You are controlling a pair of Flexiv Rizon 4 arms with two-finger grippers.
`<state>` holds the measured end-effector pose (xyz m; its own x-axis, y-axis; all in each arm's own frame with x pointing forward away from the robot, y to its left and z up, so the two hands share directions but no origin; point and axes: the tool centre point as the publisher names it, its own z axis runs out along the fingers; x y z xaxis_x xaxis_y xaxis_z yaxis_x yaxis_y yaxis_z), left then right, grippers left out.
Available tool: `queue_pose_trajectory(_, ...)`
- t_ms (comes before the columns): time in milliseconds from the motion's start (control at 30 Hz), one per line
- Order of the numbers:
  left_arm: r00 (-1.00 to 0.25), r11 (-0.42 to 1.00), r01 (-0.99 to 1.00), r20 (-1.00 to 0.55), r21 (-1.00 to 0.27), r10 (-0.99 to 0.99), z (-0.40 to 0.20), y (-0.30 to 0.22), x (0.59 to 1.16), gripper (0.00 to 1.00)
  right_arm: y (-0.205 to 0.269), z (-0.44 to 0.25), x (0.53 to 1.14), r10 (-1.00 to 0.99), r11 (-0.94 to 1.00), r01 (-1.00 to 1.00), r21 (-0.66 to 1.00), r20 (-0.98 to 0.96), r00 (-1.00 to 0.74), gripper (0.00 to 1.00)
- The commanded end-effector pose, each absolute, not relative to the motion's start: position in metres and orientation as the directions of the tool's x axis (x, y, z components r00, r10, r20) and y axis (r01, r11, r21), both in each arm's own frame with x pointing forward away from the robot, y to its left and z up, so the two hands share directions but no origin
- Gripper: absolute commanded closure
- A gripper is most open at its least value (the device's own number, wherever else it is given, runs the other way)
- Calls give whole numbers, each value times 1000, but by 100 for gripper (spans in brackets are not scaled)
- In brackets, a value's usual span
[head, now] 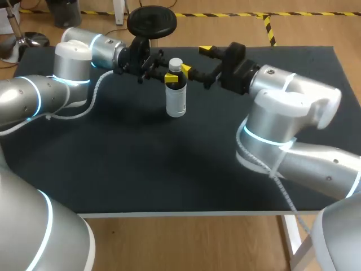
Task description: Unscrew the bottle cap
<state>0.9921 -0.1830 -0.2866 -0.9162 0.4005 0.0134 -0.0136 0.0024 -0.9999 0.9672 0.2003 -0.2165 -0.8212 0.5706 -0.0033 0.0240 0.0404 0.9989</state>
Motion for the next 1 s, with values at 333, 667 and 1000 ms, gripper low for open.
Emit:
queue_pose_trajectory(333,-918,5,-10,12,-1000,396,-285,-183,989,100,235,-229,982,579,48,57,997,19,-815,0)
queue_pose_trajectory(667,-918,5,-10,12,-1000,396,-285,-183,989,100,246,-233,983,554,45,77,996,40,-832,0)
queue_pose_trajectory(1000,-918,5,-10,12,-1000,396,-285,-183,989,100,245,-242,993,559,45,111,993,67,-826,0)
